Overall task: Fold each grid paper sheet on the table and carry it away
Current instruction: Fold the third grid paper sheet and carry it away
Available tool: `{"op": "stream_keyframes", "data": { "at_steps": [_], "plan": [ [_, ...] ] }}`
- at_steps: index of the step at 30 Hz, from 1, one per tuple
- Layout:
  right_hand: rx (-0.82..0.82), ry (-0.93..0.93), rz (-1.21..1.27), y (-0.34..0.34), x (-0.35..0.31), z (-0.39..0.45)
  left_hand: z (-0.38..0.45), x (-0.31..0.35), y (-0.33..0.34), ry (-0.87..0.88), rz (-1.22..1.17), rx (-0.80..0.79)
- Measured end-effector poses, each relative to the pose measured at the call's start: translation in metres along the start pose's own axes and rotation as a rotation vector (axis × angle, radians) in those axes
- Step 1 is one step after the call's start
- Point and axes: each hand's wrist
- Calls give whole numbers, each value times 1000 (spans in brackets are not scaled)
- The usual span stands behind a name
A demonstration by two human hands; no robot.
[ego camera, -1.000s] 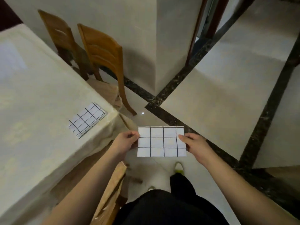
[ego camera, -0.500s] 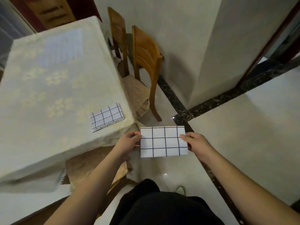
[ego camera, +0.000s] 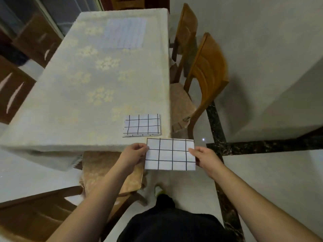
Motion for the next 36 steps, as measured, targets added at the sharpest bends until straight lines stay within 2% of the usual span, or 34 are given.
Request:
{"op": "stream_keyframes", "data": {
  "at_steps": [3, 6, 14, 19, 25, 30, 36],
  "plan": [
    [-12, 19, -76, 20, -15, 23, 21, 3, -14, -35, -48, 46],
    [-18, 55, -16, 41, -24, 45, 43, 6, -31, -66, -104, 77],
    [-6, 80, -21, 94, -39, 88, 93, 17, -67, -56, -60, 149],
    [-5, 52, -116, 118, -48, 122, 126, 13, -78, -71, 49, 270],
    [24, -28, -375, 136, -59, 168, 153, 14, -83, -89, 203, 373],
    [30, -56, -511, 142, -58, 185, 173, 12, -84, -71, 371, 368],
    [29, -79, -615, 145, -56, 192, 178, 4, -85, -54, 454, 382]
  ]
}}
Point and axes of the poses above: each hand's wrist, its own z-axis towards the middle knuckle, its own y-axis out of the palm, x = y × z, and after that the axes turned 13 degrees about z, right-handed
